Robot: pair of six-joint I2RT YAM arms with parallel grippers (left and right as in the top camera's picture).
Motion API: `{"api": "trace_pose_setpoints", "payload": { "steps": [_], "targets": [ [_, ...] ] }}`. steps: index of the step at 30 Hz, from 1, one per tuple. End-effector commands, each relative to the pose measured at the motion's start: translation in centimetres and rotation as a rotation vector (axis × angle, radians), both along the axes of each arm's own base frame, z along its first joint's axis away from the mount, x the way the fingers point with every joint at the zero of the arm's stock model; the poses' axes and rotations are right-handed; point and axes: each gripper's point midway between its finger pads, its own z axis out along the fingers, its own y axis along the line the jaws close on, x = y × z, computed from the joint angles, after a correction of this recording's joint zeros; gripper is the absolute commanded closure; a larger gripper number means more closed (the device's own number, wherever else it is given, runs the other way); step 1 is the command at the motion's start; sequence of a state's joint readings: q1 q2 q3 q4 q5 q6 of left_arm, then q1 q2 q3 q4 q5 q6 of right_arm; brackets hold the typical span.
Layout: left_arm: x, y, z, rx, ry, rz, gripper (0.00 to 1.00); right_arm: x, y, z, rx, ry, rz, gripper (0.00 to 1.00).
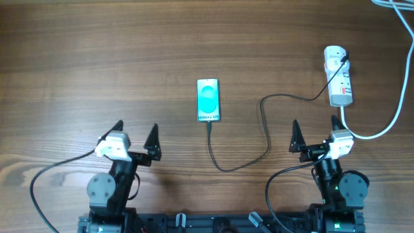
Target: Plug charger to phone and switch on socket
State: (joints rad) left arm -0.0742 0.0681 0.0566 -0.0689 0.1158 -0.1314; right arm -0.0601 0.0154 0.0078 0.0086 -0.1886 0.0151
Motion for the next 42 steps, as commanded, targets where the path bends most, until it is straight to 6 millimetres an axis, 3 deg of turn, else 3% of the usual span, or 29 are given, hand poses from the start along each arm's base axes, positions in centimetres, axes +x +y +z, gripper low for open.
{"api": "trace_pose_setpoints", "payload": {
  "steps": [1,8,14,42],
  "targets": [
    [0.2,2.2,-0.2,0.02,-0.049,0.103,0.0,0.0,-0.1,0.2,-0.015,-0.015,-0.008,0.0],
    [0.2,4.6,-1.2,0.064,-0.013,0.219,0.0,0.0,-0.1,0.2,-0.015,-0.015,-0.008,0.0],
    [0.2,4.3,-1.2,0.191,-0.021,0.191,0.0,0.0,-0.1,0.2,-0.015,-0.015,-0.008,0.0],
    [0.2,4.2,-1.2,0.179,-0.023,0.189,0.0,0.0,-0.1,0.2,-0.015,-0.015,-0.008,0.0]
  ]
}}
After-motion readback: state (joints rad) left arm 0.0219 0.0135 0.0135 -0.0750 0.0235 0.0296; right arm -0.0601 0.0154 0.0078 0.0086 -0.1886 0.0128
